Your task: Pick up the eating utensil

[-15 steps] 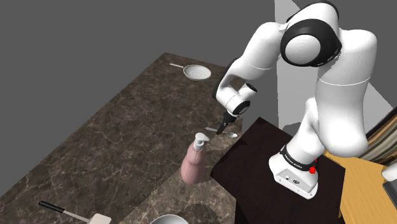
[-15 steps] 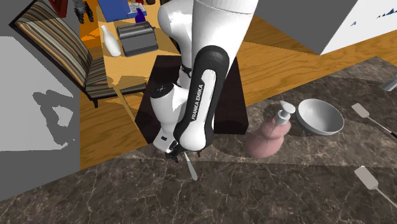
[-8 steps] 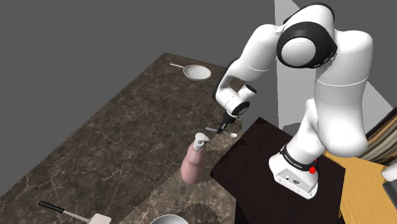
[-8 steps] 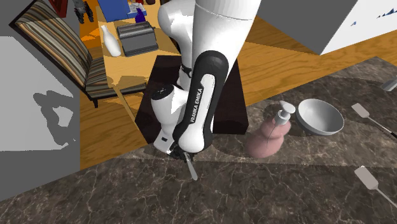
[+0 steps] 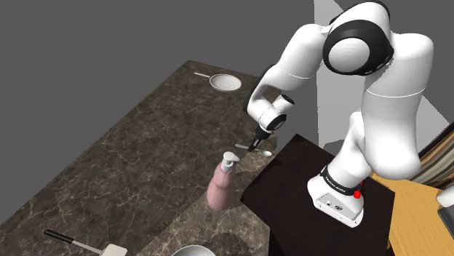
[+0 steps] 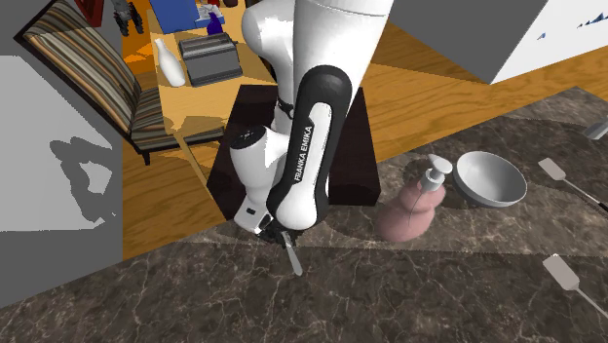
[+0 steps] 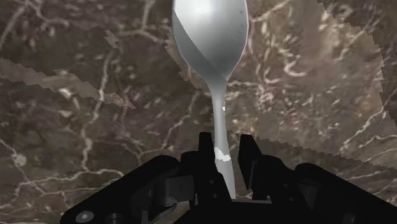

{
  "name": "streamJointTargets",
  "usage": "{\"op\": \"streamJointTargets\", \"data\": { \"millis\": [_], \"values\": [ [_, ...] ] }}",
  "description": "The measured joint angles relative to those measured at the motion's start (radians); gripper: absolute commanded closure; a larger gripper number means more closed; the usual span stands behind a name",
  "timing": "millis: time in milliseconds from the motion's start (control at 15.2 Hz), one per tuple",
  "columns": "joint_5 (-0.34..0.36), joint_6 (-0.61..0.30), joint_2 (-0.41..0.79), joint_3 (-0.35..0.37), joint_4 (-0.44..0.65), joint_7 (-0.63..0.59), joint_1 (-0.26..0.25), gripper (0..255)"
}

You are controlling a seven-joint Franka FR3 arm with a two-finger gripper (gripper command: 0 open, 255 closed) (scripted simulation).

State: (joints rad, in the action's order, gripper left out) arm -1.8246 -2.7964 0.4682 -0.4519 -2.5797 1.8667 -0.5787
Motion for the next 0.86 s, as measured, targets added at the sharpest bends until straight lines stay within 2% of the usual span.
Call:
{"op": "streamJointTargets", "data": {
  "millis": [330,858],
  "values": [
    [0.124,-0.037,-0.098,-0.016,-0.050,-0.101,-0.008,255],
    [0.403,-0.096,-0.270,-0.061,-0.140,-0.345,-0.041,255]
  ]
}}
